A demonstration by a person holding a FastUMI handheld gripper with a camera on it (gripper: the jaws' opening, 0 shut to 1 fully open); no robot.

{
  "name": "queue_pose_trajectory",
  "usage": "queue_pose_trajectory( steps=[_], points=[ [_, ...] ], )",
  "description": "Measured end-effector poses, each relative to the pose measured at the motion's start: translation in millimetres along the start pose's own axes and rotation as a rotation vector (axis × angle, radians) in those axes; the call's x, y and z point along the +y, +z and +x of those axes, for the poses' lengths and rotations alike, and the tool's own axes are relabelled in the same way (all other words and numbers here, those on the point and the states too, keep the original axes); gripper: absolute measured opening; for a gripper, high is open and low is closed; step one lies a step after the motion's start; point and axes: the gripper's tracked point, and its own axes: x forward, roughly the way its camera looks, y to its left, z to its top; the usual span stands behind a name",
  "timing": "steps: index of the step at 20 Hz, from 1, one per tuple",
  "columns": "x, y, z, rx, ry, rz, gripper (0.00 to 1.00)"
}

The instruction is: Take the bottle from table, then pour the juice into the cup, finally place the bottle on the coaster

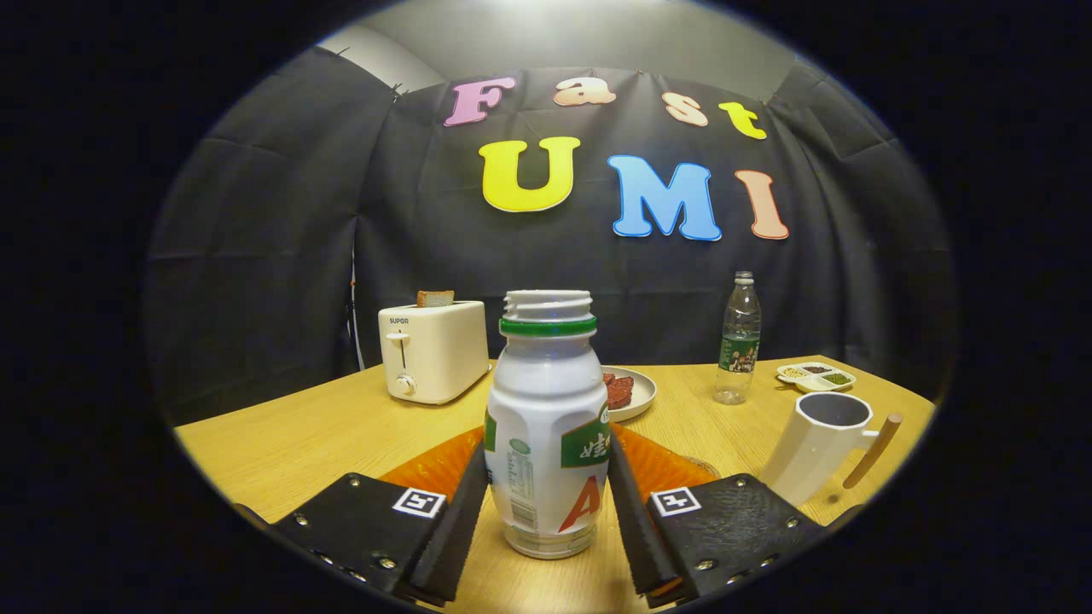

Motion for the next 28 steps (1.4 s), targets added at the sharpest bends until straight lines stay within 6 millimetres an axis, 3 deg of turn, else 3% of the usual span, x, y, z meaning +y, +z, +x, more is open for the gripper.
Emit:
queue_pose_trajectory(
  steps=[6,13,28],
  points=[
    [-7.4,3.1,-4.8,-0.002,-0.026,0.055,0.68],
    [-36.3,29.0,-6.9,-0.052,-0.06,0.182,0.68],
    [-66.4,33.7,-4.1,-0.046,-0.051,0.572,0.67]
  ],
)
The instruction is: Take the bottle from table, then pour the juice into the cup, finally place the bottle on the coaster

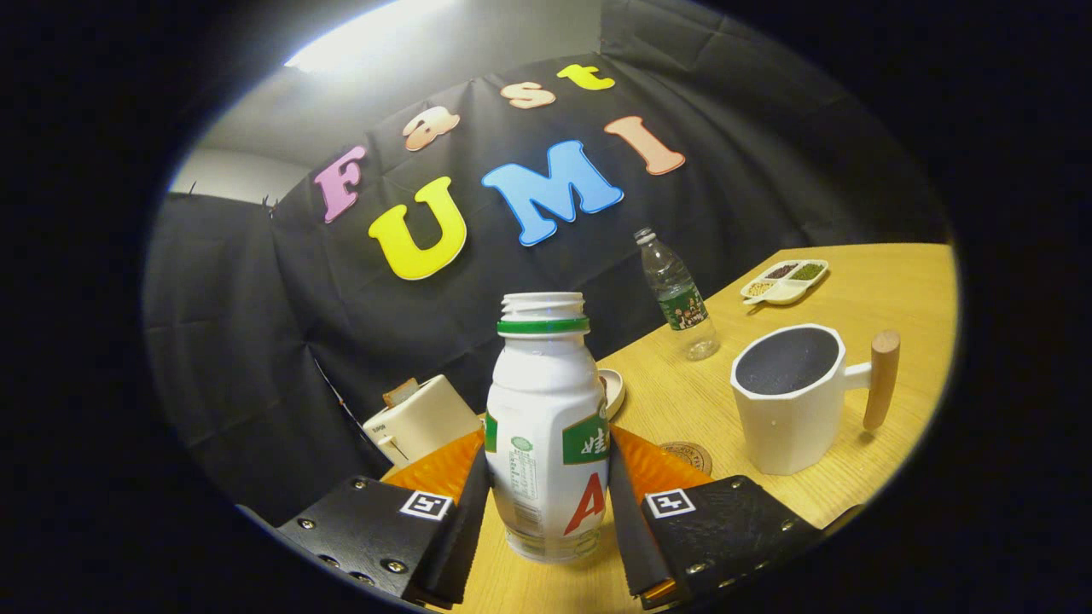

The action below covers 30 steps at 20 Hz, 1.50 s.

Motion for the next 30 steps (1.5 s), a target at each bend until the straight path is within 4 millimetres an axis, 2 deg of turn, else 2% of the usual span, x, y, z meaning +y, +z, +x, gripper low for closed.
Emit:
queue_pose_trajectory(
  steps=[8,12,16,30],
  points=[
    [-17.6,-0.8,-5.4,0.015,-0.051,0.202,0.67],
    [-19.5,8.2,-5.5,0.005,-0.056,0.345,0.67],
    [-29.7,7.9,0.4,0.002,-0.087,0.45,0.67],
    [-28.1,7.2,5.5,-0.032,-0.067,0.744,0.67]
  ],
)
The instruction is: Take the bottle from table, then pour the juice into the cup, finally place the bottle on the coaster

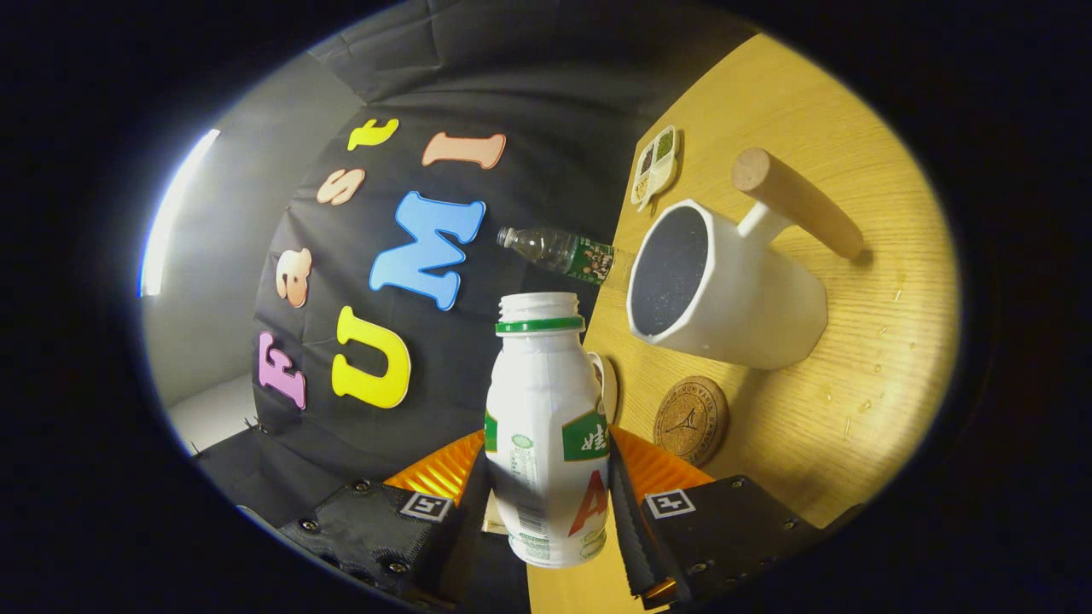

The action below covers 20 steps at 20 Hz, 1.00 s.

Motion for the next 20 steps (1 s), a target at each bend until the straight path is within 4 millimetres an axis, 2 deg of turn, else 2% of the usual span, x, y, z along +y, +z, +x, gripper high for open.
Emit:
queue_pose_trajectory(
  steps=[5,15,20],
  points=[
    [1.2,-3.1,3.2,-0.001,0.008,0.062,0.67],
    [7.0,3.9,3.8,-0.032,0.039,0.18,0.67],
    [18.7,3.9,5.8,-0.041,0.063,0.241,0.67]
  ],
)
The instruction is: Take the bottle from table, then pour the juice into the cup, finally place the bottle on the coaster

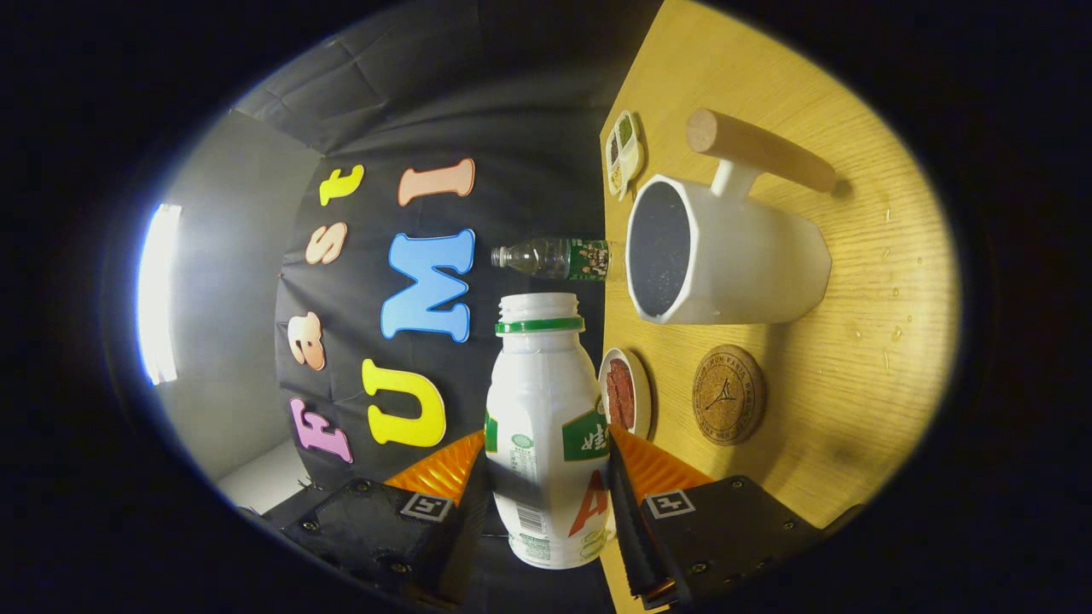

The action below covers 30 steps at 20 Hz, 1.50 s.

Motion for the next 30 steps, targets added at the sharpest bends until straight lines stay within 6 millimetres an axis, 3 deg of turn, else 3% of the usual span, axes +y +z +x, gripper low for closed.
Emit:
queue_pose_trajectory(
  steps=[18,30],
  points=[
    [17.2,-1.0,12.2,-0.014,0.032,0.108,0.67],
    [25.9,2.3,9.3,-0.025,0.047,0.18,0.67]
  ],
)
